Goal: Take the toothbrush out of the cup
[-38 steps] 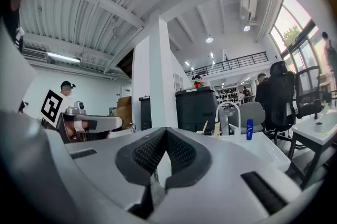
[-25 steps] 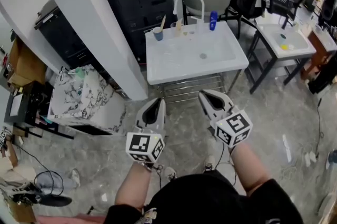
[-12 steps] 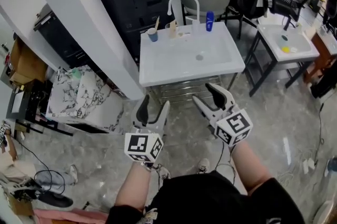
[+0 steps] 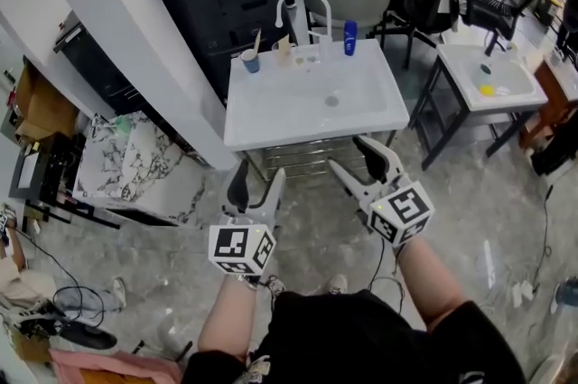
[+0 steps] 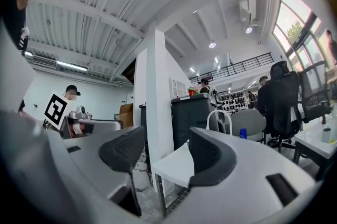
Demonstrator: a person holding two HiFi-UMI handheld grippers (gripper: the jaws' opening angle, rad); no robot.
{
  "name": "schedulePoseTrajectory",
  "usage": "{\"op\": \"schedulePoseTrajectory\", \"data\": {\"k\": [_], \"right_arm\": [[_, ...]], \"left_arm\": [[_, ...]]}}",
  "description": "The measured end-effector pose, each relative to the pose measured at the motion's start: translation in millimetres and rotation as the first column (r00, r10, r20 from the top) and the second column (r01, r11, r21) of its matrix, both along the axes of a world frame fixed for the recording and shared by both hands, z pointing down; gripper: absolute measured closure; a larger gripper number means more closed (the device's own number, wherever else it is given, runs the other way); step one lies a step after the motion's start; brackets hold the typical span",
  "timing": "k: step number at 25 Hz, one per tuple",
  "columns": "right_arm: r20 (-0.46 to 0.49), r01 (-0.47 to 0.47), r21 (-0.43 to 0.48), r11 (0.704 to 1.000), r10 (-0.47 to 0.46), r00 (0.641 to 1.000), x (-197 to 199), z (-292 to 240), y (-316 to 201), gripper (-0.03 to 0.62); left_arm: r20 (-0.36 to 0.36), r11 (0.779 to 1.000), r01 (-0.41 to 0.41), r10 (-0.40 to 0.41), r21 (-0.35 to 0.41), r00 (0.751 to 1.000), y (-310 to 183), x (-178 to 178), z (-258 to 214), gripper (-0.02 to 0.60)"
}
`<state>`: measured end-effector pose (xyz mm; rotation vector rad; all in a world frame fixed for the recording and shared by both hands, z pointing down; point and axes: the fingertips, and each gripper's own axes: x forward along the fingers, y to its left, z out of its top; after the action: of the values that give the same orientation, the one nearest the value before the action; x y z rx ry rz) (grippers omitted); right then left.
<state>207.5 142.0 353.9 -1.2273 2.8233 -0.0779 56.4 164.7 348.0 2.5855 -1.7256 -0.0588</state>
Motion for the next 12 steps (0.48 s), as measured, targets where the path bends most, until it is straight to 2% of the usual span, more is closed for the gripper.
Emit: {"op": "schedulePoseTrajectory", "data": {"k": [12], "right_arm": [[0.010, -0.002, 0.003, 1.000, 0.002, 1.000, 7.7, 0.2, -40.8, 0.333]], "left_arm": [[0.004, 1.000, 0.008, -0.008, 0.019, 1.000, -42.0, 2.0, -2.9, 0.310]]}}
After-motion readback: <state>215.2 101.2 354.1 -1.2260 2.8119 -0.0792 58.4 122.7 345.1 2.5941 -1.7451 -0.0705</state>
